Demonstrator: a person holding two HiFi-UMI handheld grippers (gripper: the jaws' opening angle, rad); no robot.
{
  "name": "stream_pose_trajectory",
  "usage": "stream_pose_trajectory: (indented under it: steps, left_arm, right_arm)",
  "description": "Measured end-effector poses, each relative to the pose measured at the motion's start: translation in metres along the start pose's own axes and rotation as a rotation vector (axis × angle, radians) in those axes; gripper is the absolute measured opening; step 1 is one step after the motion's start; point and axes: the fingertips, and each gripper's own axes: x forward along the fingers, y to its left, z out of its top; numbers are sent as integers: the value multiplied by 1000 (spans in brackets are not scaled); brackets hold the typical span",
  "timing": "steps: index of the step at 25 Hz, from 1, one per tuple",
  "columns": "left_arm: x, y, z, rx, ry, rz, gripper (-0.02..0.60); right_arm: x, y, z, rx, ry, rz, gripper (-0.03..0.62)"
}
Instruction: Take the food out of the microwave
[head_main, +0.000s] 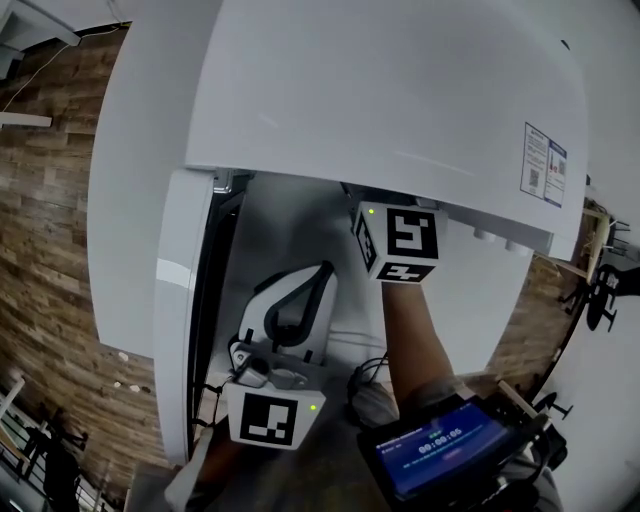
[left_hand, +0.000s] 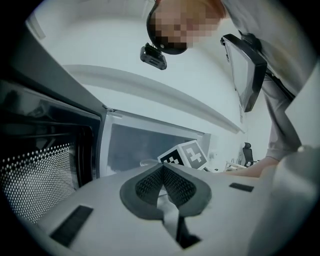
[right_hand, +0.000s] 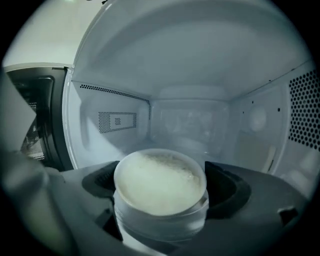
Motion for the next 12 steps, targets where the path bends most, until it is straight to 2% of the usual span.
stream_pose_trajectory:
  steps: [6,12]
  left_arm:
    - [0,-3,2,-3,-1,-11,6]
    - [-3,0,4,10,-2,12,6]
  right_arm:
    - [6,1,-2,-29,5,-17,520]
    - [-4,6,1,-49,-26,8,520]
